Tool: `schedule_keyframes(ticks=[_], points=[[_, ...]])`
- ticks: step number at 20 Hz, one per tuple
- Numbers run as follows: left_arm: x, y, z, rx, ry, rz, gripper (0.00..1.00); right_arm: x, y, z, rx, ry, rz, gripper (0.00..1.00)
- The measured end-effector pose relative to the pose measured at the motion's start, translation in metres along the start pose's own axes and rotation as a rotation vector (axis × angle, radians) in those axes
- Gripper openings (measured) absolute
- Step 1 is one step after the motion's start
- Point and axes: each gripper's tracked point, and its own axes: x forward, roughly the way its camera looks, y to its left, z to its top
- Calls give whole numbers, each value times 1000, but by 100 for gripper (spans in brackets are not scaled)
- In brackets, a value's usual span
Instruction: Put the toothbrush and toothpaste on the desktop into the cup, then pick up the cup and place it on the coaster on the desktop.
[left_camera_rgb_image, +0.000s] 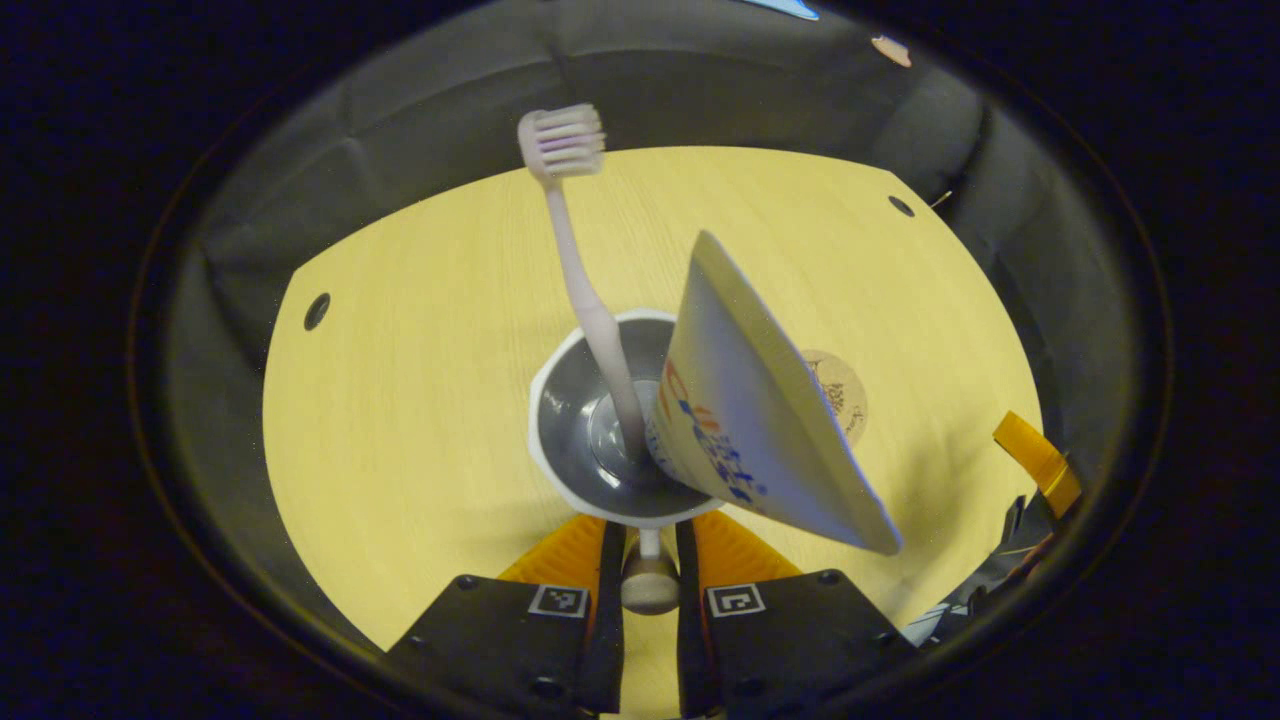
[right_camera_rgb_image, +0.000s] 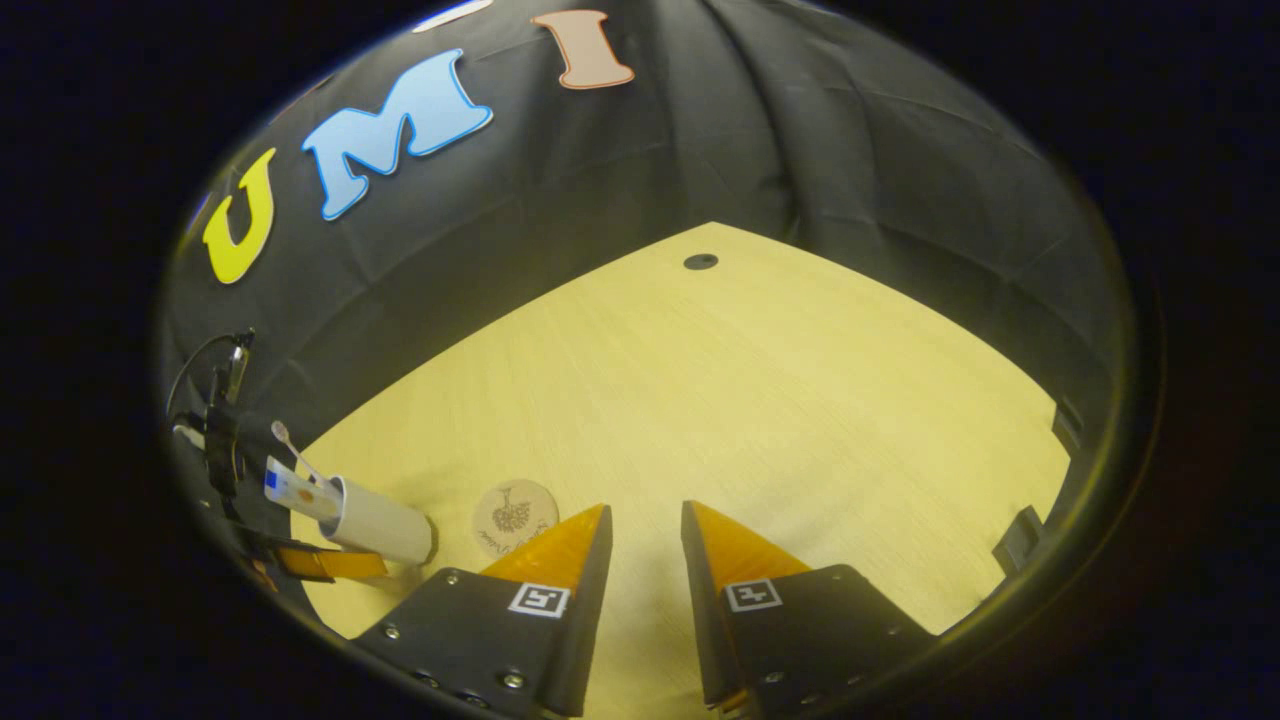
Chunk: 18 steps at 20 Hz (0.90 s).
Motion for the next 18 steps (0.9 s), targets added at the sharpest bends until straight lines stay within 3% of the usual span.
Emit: schedule_keyframes(ticks=[6, 9, 10, 11, 12, 18], points=[[-6, -39, 13, 86, -22, -30, 29, -1, -9, 3, 13, -1, 0, 42], [-5, -63, 14, 98, -14, -61, 29, -2, -18, 6, 24, -3, -9, 38], [-1, -67, 13, 102, -11, -70, 29, -3, -21, 6, 29, -3, -12, 42], [0, -72, 13, 105, -8, -79, 29, -4, -24, 7, 33, -2, -16, 38], [1, -75, 14, 108, -5, -86, 29, -5, -29, 6, 38, -2, -21, 42], [16, -92, 10, 102, 20, -114, 29, -8, -55, 9, 74, 4, -50, 38]])
